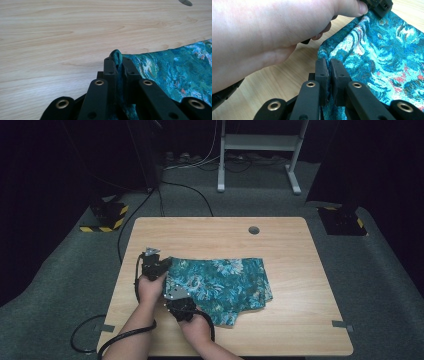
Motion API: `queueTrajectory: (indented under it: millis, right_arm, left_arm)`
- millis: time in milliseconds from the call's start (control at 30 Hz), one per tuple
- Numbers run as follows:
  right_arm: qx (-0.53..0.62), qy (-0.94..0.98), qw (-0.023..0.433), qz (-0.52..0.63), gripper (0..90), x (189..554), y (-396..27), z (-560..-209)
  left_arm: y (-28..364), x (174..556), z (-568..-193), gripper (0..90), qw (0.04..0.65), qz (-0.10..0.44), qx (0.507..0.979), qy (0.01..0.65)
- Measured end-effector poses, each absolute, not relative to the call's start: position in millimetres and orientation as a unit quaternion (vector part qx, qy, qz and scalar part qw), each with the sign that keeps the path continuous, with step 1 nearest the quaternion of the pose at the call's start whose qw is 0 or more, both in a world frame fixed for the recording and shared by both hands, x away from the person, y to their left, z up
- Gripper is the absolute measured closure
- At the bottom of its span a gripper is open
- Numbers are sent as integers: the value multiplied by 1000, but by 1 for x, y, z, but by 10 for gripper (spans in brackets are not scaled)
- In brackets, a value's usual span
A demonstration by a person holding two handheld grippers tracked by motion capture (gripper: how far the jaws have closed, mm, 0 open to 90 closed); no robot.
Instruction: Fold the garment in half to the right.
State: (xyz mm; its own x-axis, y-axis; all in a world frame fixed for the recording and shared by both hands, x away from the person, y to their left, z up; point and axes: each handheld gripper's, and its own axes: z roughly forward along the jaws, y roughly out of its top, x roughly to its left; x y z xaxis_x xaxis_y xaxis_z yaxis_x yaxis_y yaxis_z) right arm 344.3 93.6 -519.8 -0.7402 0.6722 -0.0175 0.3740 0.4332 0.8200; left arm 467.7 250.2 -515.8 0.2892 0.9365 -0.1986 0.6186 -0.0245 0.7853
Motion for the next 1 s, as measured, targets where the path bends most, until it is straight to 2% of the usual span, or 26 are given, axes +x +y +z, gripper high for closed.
queueTrajectory:
  millis: [300,433,700,1000]
  right_arm:
    - [304,832,171,431,849,340,103,-518]
    - [296,830,184,436,849,338,102,-513]
    - [301,799,223,470,850,339,78,-482]
    - [303,774,268,487,849,340,52,-463]
  left_arm:
    - [266,460,-519,836,420,191,673,578]
    - [264,459,-508,836,442,192,663,573]
    - [242,466,-465,835,476,212,653,550]
    - [210,471,-436,835,502,224,644,533]
